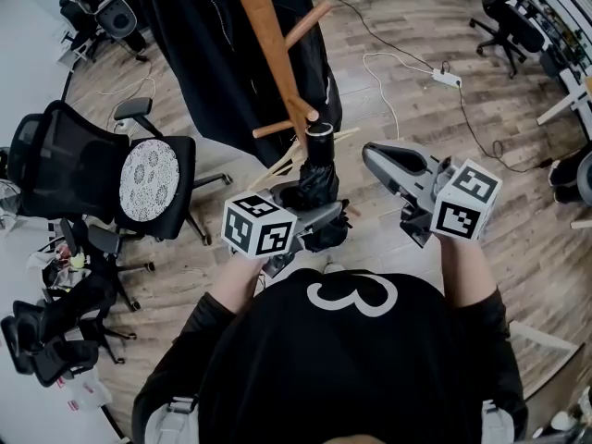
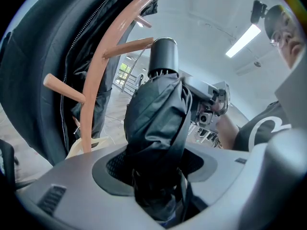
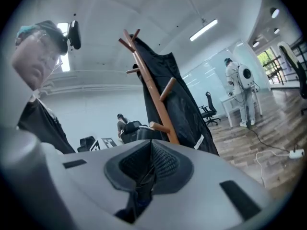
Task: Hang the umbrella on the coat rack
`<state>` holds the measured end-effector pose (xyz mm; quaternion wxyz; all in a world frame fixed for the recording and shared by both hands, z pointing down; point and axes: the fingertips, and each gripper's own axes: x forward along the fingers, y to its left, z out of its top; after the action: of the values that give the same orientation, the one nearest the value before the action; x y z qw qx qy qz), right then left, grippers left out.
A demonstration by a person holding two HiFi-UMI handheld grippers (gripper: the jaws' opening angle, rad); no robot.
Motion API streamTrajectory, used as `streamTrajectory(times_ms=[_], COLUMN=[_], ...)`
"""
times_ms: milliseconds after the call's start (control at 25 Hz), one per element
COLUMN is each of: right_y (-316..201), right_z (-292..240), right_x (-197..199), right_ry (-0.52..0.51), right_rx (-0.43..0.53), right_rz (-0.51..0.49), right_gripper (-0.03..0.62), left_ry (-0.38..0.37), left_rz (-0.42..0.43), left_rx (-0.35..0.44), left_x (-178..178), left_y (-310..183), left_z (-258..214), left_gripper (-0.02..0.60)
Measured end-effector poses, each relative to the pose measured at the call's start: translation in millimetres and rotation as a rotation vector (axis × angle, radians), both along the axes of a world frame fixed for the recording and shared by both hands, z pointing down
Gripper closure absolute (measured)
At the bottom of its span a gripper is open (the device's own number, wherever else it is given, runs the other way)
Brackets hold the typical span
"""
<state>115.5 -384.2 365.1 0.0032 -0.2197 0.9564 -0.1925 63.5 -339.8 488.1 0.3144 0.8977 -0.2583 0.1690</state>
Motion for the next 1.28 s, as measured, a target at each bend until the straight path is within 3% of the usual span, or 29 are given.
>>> streamTrajectory(times_ms=[280,680,1280], right_y=[-10.4,-15.4,-29.8], right_z=[-22.5,-22.4,-32.0], right_x=[-30.8,-39.2,-42.0], right_ry=[0.088,0.175,0.151], right_rx=[0.171,0.315,0.324], right_rz=[-0.087,-0.098,-0.101], right_gripper=[0.566,0.565,0.565], left_ry=[-0.010,-0.022,-0.048], left_rz=[0.012,0.030,0.058], left_rx=[0.002,0.008,0.014], left_x=[-5.3,-5.1,-3.7], left_y=[-5.8,-7.2,-2.6], left_z=[-2.2,1.4,3.8], left_gripper=[0.311,0.311,0.311])
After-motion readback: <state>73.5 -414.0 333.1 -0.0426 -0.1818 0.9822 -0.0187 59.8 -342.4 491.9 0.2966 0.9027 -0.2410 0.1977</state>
